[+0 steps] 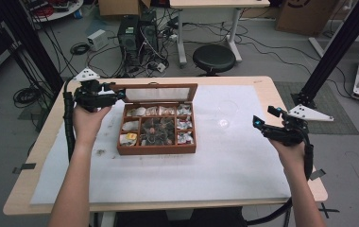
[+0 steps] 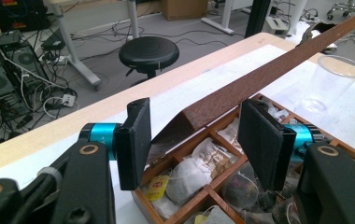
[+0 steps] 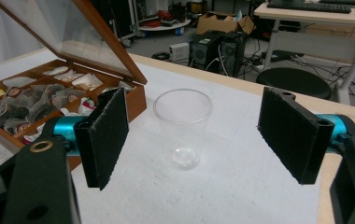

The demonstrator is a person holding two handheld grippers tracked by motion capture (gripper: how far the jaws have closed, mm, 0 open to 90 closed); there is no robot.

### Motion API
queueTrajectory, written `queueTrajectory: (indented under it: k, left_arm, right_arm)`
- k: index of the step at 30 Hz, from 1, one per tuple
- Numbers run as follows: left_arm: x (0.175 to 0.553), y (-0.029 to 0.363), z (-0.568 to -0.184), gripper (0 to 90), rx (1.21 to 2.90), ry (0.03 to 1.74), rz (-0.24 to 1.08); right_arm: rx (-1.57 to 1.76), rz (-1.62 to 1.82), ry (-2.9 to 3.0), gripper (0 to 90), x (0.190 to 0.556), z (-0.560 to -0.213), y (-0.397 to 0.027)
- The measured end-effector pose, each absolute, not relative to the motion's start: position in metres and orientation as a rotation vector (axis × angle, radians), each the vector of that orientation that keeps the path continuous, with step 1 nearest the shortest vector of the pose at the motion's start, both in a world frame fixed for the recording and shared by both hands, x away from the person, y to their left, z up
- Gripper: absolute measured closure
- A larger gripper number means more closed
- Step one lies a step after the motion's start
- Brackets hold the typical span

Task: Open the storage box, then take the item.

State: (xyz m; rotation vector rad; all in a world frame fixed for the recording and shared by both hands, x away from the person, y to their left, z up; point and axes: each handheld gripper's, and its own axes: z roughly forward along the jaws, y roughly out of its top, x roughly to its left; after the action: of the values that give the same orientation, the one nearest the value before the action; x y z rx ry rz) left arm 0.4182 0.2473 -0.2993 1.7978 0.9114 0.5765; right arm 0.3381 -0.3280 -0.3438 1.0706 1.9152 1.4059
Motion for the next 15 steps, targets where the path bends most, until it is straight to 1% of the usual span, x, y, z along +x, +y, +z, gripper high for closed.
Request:
queueTrajectory:
  k: [7,15]
  left_arm:
    - [0.4206,0.2480,-0.2998,44.4,1.786,0.911,0.570]
    - [0.4210,0.2479,-0.3001,43.8,1.788,0.908,0.564]
  right_arm:
    - [1.089,1.416,1.883,25.4,0.3317,-0.3435,-0.3394]
    - [1.089,1.410,1.894,25.4,0.3325,-0.3439,-0.3366]
